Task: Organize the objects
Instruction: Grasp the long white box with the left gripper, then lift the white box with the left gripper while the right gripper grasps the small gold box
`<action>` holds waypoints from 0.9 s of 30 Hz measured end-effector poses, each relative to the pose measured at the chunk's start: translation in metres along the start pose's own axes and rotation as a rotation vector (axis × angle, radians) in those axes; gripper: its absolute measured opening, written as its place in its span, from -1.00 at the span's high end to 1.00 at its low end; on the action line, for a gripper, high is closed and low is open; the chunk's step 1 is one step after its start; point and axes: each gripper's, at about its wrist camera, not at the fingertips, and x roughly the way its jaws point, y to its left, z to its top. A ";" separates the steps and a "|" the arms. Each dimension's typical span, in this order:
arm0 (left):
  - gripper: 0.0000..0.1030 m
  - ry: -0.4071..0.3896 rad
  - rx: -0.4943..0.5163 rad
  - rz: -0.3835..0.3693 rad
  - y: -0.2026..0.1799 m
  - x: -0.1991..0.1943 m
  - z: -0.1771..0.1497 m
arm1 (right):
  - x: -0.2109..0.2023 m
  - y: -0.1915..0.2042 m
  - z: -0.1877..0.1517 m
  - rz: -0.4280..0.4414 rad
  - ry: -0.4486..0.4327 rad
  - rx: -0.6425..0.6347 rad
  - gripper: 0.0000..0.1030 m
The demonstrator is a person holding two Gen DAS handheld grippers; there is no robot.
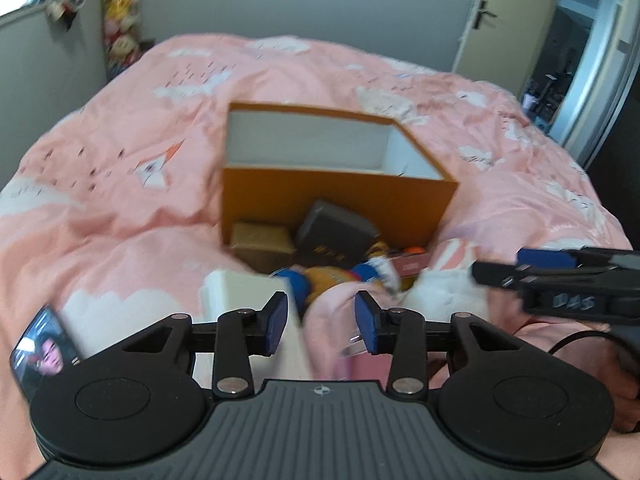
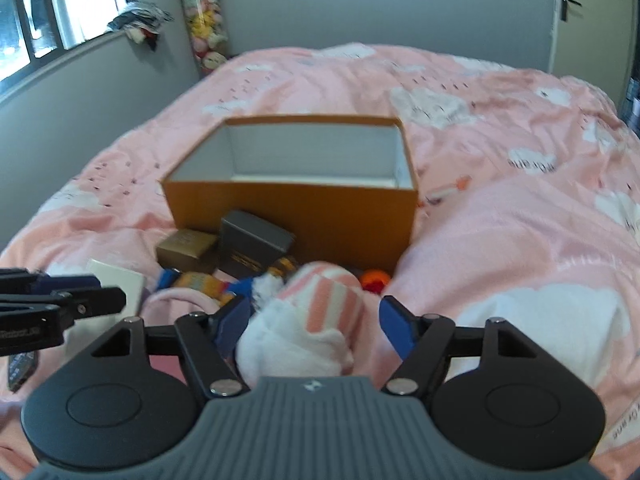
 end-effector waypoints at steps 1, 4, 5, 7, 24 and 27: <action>0.11 0.005 -0.009 0.013 0.005 -0.001 0.000 | 0.000 0.002 0.003 0.011 -0.009 -0.009 -0.31; 0.02 0.001 -0.025 0.065 0.018 -0.004 -0.001 | 0.004 0.009 0.010 0.064 -0.001 -0.026 -0.19; -0.01 0.003 -0.031 0.080 0.022 -0.005 -0.001 | 0.008 0.011 0.013 0.085 0.012 -0.030 -0.16; -0.08 0.019 -0.042 0.100 0.029 -0.003 -0.002 | 0.017 0.018 0.018 0.128 0.041 -0.038 -0.14; -0.01 0.168 -0.119 -0.020 0.041 0.028 -0.021 | 0.059 0.049 0.028 0.238 0.157 -0.165 -0.14; 0.21 0.128 -0.104 -0.017 0.038 0.021 -0.014 | 0.069 0.048 0.037 0.257 0.179 -0.148 -0.14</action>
